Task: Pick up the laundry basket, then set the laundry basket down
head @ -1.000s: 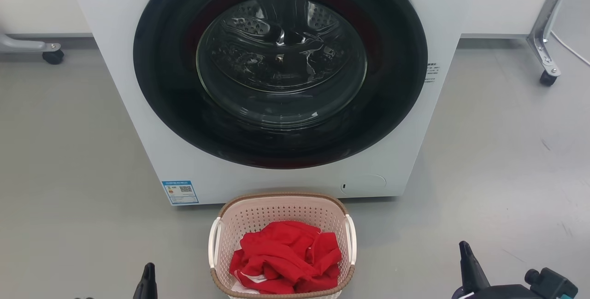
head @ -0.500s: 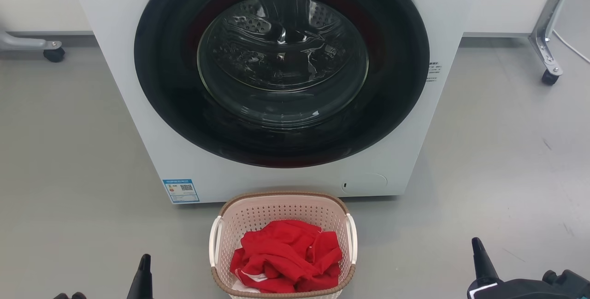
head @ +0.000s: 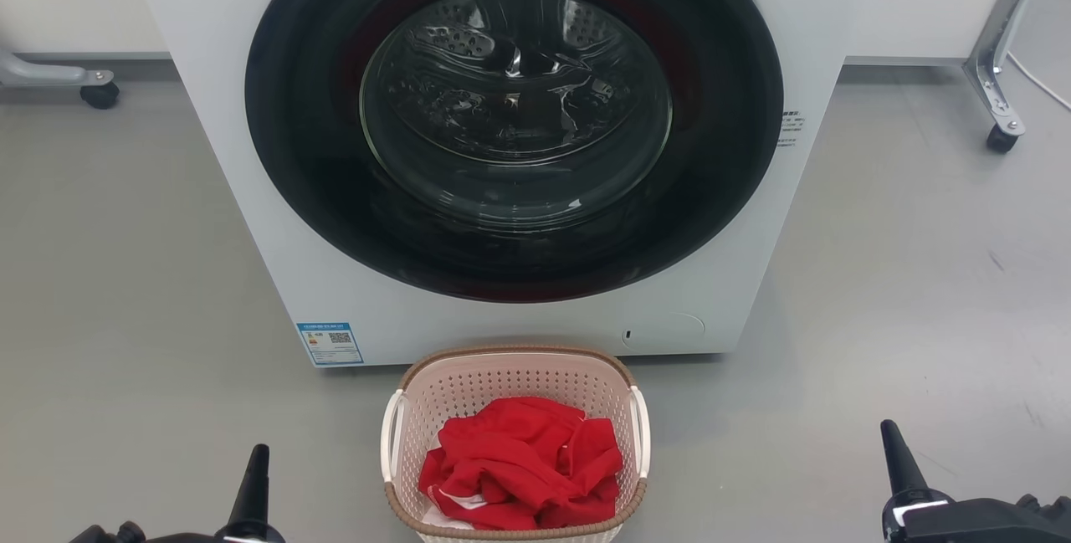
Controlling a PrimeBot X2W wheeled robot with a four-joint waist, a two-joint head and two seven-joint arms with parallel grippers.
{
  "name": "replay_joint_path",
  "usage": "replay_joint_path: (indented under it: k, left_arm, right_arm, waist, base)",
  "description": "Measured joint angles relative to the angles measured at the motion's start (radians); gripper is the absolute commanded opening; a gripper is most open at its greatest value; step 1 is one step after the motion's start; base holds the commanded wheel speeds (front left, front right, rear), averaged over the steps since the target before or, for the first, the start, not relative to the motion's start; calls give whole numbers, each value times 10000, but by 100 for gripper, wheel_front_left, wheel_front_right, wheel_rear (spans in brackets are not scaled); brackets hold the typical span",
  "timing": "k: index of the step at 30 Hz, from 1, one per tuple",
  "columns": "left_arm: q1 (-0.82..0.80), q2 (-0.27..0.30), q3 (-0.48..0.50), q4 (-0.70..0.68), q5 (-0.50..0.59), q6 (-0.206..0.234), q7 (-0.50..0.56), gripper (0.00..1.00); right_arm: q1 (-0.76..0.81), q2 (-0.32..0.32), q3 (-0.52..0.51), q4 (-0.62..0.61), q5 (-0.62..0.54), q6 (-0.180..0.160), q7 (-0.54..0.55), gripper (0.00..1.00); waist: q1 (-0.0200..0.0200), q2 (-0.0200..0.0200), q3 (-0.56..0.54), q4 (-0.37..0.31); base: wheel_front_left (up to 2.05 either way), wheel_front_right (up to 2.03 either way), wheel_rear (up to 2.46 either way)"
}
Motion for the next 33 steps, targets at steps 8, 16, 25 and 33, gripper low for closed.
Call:
replay_joint_path:
  k: [8,16,25,33]
  left_arm:
    - [-333,-38,196,155,-1041,-180,309,0]
    - [-591,-81,410,337,-2054,-443,581,0]
    - [-823,-165,669,516,-3254,-617,874,0]
    - [-966,-188,700,550,-3507,-690,941,0]
  right_arm:
    - [-181,10,-389,81,1047,192,307,0]
    - [-325,17,-786,184,2128,391,554,0]
    - [-402,23,-1210,255,3319,629,880,0]
    - [-546,25,-1277,270,3490,686,953,0]
  waist:
    - [0,0,24,18]
    - [0,0,48,36]
    - [-2,1,75,56]
    - [-2,1,78,58]
  base:
    - [0,0,0]
    - [0,0,0]
    - [0,0,0]
    - [0,0,0]
